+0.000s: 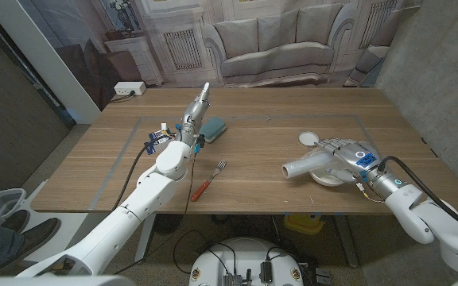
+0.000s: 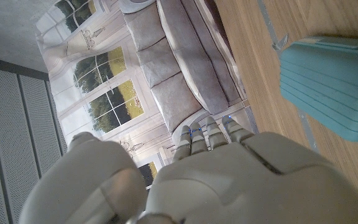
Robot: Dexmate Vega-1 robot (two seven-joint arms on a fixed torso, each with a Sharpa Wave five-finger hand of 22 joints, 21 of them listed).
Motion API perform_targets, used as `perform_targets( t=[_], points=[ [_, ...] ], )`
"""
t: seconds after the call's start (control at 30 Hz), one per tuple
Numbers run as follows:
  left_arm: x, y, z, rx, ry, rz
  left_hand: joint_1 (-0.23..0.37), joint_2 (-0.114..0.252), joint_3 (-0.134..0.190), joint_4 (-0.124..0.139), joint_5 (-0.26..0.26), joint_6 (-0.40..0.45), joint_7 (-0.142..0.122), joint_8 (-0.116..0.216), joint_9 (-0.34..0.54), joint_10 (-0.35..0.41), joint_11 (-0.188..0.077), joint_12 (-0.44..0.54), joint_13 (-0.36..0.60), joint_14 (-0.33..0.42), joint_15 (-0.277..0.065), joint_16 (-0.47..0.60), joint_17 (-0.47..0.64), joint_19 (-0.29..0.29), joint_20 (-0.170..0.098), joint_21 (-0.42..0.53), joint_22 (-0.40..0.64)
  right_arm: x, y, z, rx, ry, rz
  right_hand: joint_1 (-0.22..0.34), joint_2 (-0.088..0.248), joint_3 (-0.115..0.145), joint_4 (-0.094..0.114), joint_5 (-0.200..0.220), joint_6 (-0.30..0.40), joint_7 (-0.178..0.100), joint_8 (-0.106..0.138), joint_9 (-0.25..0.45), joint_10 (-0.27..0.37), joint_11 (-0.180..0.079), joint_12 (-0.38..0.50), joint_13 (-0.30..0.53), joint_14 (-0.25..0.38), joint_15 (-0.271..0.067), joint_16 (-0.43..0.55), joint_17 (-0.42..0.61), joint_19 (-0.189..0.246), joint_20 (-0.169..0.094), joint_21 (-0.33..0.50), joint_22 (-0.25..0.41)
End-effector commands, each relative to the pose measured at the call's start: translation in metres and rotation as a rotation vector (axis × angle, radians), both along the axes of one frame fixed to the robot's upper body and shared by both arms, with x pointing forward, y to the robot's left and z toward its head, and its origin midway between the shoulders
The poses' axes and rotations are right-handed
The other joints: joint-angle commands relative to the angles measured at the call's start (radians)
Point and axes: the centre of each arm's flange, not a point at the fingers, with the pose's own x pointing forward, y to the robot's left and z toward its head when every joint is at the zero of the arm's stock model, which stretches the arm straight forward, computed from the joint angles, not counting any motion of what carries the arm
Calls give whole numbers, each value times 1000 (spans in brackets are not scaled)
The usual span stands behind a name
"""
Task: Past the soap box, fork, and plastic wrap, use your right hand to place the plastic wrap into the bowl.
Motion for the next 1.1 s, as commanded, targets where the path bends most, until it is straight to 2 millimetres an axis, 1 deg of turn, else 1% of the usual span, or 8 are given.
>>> perform_targets(
  t=[0.03, 0.07, 0.13, 0.3, 0.4, 0.5, 0.6, 1.1],
  points=[
    [2, -3, -1, -1, 2, -5, 8, -1, -7, 2, -3, 5, 2, -3, 5, 5, -2, -2, 3, -4, -4, -2, 4, -4, 9, 1, 1, -6, 0, 5, -3, 5, -15, -10, -8, -8, -4, 13, -88, 23, -11, -1, -31, 15, 1, 4, -21, -29, 6, 0, -14, -9, -14, 1],
    [2, -3, -2, -1, 3, -6, 8, -1, -7, 2, -3, 6, 2, -3, 5, 4, -2, -2, 3, -3, -3, -2, 4, -4, 9, 2, 1, -7, 0, 5, -4, 3, -15, -13, -8, -9, -5, 15, -105, 32, -8, -1, -46, 24, -1, 4, -25, -27, 7, 0, -18, -6, -18, 1],
    [3, -3, -2, -1, 3, -7, 9, -1, -8, 2, -3, 6, 2, -3, 5, 5, -1, -2, 3, -3, -3, -2, 4, -4, 9, 1, 1, -7, -1, 6, -4, 0, -19, -17, -10, -11, -4, 18, -133, 45, -9, -1, -56, 27, 0, 4, -30, -21, 7, 0, -20, -3, -21, 1],
    [5, -4, -2, -2, 4, -10, 10, -1, -8, 2, -3, 8, 2, -2, 5, 6, -3, -2, 3, -4, -3, -2, 4, -5, 10, 1, 1, -9, -2, 7, -6, 0, -31, -22, -11, -13, -5, 22, -149, 54, -3, -1, -74, 40, -1, 4, -43, -13, 5, -1, -27, 4, -26, 1],
    [6, -4, -2, -2, 6, -11, 10, 0, -9, 1, -3, 9, 2, -2, 5, 6, -4, -2, 3, -4, -3, -2, 4, -5, 10, 1, 1, -9, -2, 8, -8, 5, -39, -26, -12, -14, -5, 24, -138, 49, 7, -1, -85, 43, 0, 4, -60, -1, 2, -1, -34, 7, -31, 2],
    [7, -4, -2, -2, 6, -11, 11, 0, -9, 1, -3, 9, 2, -2, 5, 6, -3, -1, 3, -4, -3, -2, 4, -6, 11, 1, 1, -10, -4, 8, -7, 10, -44, -33, -13, -17, -4, 27, -119, 43, 18, -2, -95, 47, 2, 4, -84, 13, -2, -1, -53, 11, -41, 2],
    [7, -4, -2, -2, 7, -10, 12, 0, -10, 1, -3, 8, 0, -2, 5, 5, -4, -2, 3, -4, -3, -2, 4, -6, 10, 1, 1, -10, -5, 9, -8, 14, -45, -39, -13, -18, -3, 29, -107, 41, 23, -2, -100, 47, 3, 4, -98, 17, -3, -1, -65, 11, -47, 2],
    [10, -4, 3, 2, 5, -11, 15, 1, -12, 0, -3, 7, 1, -3, 5, 4, -1, -2, 3, -5, -3, -2, 4, -6, 11, 1, 1, -16, -9, 13, -13, 18, -55, -56, -17, -25, 3, 33, -105, 40, 24, -3, -104, 46, 7, 4, -110, 24, 1, -1, -72, 15, -53, 2]
  ],
)
